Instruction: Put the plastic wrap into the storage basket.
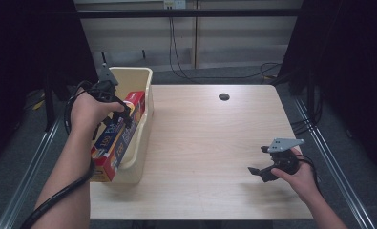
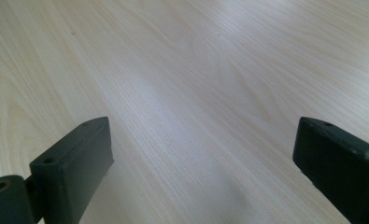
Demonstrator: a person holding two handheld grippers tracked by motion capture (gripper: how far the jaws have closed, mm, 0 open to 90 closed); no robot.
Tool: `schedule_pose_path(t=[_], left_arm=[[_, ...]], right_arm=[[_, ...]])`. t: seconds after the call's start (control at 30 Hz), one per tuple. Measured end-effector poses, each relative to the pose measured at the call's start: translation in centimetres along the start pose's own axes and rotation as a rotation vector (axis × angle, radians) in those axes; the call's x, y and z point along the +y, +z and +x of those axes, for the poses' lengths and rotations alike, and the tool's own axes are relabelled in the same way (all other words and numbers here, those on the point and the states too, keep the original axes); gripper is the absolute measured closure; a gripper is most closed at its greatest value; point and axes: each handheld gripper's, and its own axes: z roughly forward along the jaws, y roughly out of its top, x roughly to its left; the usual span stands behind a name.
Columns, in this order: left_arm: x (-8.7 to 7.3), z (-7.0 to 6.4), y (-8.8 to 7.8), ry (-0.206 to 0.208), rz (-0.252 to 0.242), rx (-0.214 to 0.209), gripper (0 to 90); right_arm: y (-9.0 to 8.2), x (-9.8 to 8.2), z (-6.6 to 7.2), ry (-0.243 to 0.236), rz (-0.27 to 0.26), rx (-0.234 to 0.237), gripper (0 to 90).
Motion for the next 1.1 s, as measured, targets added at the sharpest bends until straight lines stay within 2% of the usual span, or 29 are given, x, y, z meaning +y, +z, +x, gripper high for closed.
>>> schedule_pose_path(t=[0.07,0.1,0.37,0.6,0.77,0.97,1.0,1.1], left_arm=[[0.0,0.1,0.2,0.007,0.002,0.006,41.0],[0.0,0.1,0.3,-0.003,0.003,0.001,41.0],[-0.1,0.4,1.2,-0.001,0.012,-0.006,40.9],[-0.2,0.5,2.1,-0.020,0.027,-0.012,40.9],[-0.2,0.8,2.6,-0.015,0.031,-0.007,40.9],[-0.1,0.8,3.4,-0.043,0.048,-0.013,40.9],[-0.1,0.8,3.5,-0.036,0.052,-0.008,40.8],[0.1,0.6,3.7,-0.047,0.060,-0.003,40.8]], right_arm=[[0.0,0.0,0.0,0.000,0.000,-0.001,4.6],[0.0,0.0,0.0,0.001,0.000,0.000,4.6],[0.0,0.0,0.0,0.001,-0.001,-0.002,4.6],[0.0,0.0,0.0,0.003,-0.001,-0.005,4.7],[0.0,0.0,0.0,0.004,-0.004,-0.003,4.7],[0.0,0.0,0.0,0.003,-0.003,-0.001,4.8],[0.1,0.0,0.0,0.003,-0.003,-0.001,4.8],[0.1,0.0,0.0,0.005,-0.002,-0.001,4.8]])
